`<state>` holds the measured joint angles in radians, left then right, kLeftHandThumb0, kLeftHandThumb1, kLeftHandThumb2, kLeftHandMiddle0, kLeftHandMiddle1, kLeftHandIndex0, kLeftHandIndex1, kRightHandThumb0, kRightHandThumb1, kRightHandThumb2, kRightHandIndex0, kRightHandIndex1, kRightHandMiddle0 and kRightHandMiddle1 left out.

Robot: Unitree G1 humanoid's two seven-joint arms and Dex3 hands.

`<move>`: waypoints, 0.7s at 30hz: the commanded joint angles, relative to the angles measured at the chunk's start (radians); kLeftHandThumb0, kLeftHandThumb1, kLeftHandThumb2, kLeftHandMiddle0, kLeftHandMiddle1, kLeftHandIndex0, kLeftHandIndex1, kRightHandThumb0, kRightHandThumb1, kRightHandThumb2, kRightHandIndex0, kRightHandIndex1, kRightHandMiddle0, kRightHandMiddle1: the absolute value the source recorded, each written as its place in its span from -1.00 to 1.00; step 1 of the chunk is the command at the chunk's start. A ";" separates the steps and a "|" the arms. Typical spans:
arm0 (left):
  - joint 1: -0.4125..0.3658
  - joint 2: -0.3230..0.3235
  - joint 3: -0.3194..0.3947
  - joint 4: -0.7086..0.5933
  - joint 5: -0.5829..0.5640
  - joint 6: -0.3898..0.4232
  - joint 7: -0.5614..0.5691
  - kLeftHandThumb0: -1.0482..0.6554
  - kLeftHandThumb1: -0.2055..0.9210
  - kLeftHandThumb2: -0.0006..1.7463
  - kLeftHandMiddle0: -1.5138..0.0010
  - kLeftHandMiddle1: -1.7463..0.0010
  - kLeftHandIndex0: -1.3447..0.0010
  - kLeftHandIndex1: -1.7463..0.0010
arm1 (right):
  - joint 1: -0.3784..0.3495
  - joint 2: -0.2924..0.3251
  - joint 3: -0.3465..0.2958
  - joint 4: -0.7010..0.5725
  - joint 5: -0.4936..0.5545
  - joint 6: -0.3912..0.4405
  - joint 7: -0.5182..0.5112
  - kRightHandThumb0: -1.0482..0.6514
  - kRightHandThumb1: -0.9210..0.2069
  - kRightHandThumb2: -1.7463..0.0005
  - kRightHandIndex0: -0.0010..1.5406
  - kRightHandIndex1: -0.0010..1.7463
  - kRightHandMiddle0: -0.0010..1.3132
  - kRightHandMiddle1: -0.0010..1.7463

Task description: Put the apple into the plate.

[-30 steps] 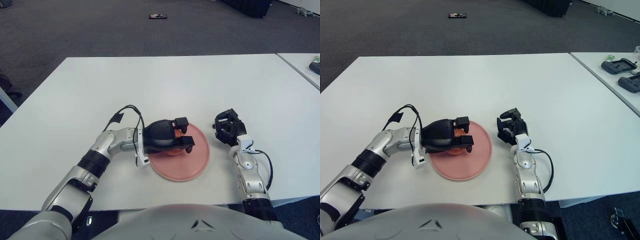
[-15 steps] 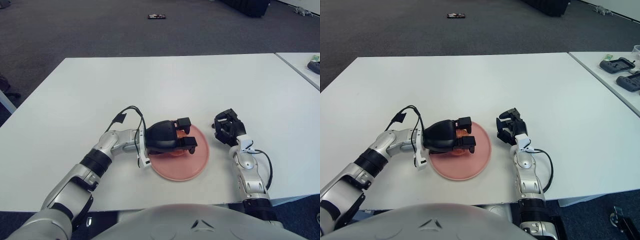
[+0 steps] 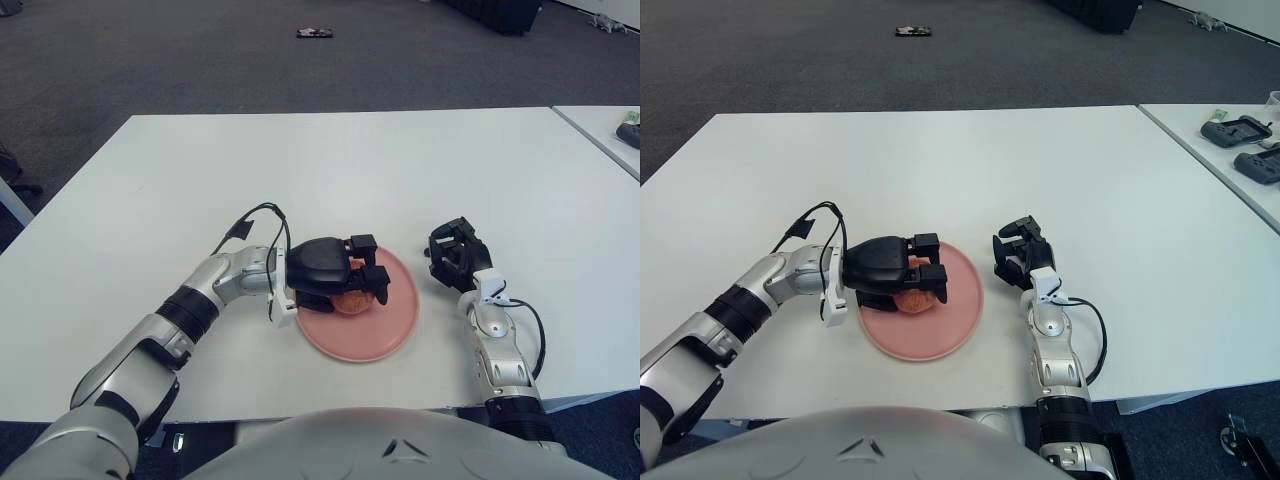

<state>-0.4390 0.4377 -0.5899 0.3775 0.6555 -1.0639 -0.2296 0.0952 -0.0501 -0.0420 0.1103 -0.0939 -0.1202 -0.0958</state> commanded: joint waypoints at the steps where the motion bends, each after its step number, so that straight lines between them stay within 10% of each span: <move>1: -0.028 0.012 -0.002 -0.007 -0.042 0.031 -0.060 -0.77 0.98 0.15 0.99 0.34 0.99 0.30 | 0.010 0.000 0.001 0.011 -0.006 0.038 -0.002 -0.21 -0.62 0.05 -0.38 0.58 -0.52 1.00; 7: -0.012 0.009 0.020 -0.033 -0.053 0.066 -0.089 -0.90 1.00 0.32 1.00 0.87 1.00 0.86 | 0.010 -0.001 0.001 0.006 -0.010 0.056 -0.006 -0.20 -0.63 0.06 -0.41 0.58 -0.53 1.00; 21: 0.007 0.000 0.048 -0.034 -0.085 0.058 -0.074 -1.00 1.00 0.31 1.00 1.00 1.00 1.00 | 0.021 -0.002 0.007 -0.025 -0.020 0.077 -0.008 -0.20 -0.69 0.11 -0.42 0.59 -0.56 1.00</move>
<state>-0.4334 0.4372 -0.5541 0.3462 0.5865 -1.0041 -0.3082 0.0960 -0.0502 -0.0388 0.0842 -0.0980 -0.0830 -0.0979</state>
